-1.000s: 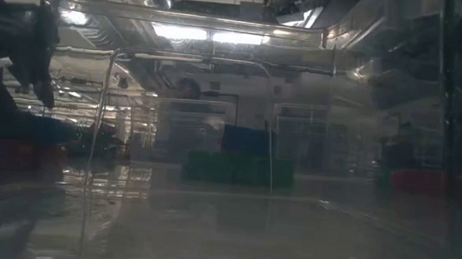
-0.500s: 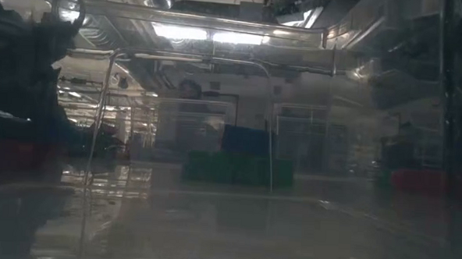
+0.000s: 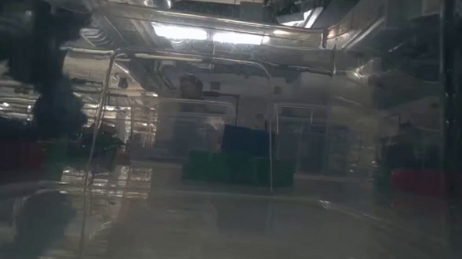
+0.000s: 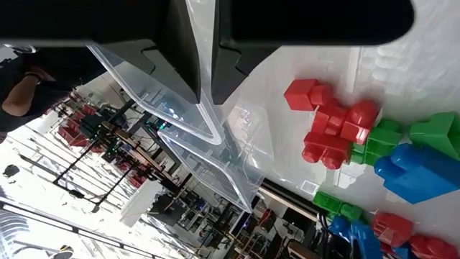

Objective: Sort blocks
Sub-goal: Put the blue game piece into the top left transparent bin

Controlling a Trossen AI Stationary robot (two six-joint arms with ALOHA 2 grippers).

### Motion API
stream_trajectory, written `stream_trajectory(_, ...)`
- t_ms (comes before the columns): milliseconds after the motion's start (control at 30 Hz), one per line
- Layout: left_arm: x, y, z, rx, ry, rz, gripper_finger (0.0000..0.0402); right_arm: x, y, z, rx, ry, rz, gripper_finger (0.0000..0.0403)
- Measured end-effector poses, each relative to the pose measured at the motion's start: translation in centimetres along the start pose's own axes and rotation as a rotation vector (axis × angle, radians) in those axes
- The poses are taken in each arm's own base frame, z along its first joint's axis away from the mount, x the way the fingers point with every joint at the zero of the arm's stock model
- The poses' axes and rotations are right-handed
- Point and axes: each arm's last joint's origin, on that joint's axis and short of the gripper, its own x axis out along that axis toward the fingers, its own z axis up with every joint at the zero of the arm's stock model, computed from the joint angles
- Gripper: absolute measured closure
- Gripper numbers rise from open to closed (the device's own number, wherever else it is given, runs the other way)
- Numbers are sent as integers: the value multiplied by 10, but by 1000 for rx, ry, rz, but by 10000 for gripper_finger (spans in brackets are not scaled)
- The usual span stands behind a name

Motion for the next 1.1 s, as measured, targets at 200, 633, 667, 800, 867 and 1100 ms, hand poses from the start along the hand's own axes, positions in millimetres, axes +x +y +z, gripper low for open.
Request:
stream_trajectory(200,-32,31,38,-144,-123,22,388,0,0,0,0,-1,0,363)
stream_trajectory(633,-59,157,86,-460,-394,203,385,0,0,0,1,1,-3,363)
stream_trajectory(667,-56,166,88,-476,-404,227,384,0,0,0,2,1,-2,363)
stream_trajectory(800,-38,200,96,-490,-430,229,387,0,-1,0,2,14,-21,363)
stream_trajectory(867,-26,216,98,-501,-432,221,388,0,-1,-1,3,29,-42,363)
stream_trajectory(1100,32,264,87,-533,-283,224,384,0,-2,-1,3,51,-73,363)
